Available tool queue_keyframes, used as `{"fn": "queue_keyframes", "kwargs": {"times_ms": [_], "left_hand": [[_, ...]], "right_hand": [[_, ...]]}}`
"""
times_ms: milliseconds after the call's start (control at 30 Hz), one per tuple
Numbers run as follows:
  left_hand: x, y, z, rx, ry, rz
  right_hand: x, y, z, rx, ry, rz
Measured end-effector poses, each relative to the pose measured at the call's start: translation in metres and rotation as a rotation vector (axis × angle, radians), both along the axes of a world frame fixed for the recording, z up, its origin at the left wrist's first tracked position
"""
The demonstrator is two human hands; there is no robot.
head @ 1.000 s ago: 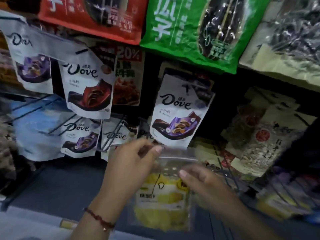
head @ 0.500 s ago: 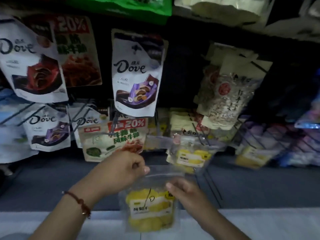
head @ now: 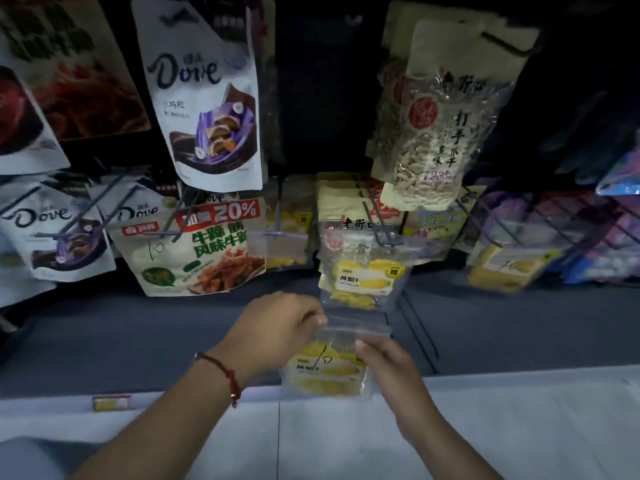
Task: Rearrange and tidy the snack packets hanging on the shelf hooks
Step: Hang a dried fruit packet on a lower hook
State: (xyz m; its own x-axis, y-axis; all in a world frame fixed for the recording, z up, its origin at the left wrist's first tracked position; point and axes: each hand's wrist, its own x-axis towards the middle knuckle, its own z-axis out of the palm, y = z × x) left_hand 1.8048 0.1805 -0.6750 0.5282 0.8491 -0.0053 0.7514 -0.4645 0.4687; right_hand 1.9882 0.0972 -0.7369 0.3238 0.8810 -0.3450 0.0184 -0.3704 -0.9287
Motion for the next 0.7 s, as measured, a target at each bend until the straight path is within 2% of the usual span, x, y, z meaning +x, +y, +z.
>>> {"fn": "queue_keyframes", "kwargs": {"times_ms": [200,267,333,433,500,600,700], "left_hand": [[-0.026,-0.005,-0.024,-0.017,-0.118,0.206],[-0.035,0.000,-0.029,-0.004,-0.119,0.228],[-0.042,0.005,-0.031,0.032,-0.066,0.222],[-0.050,0.015,-0.031,0.158,-0.023,0.224],[-0.056,0.024,-0.030,0.210,-0.077,0.252],[-0.064,0.035,-0.029,0.223,-0.108,0.277],[-0.068,0.045,-0.029,0.227,-0.144,0.268]], "right_hand": [[-0.019,0.024,-0.010,0.077,-0.039,0.097],[-0.027,0.031,-0.008,0.178,-0.098,0.080],[-0.033,0.036,0.008,0.414,-0.318,0.094],[-0.042,0.055,0.044,0.786,-0.854,0.242],[-0.048,0.077,0.057,0.900,-1.175,0.327],[-0.052,0.105,0.068,0.908,-1.371,0.455],[-0.049,0.114,0.080,0.840,-1.363,0.578]]}}
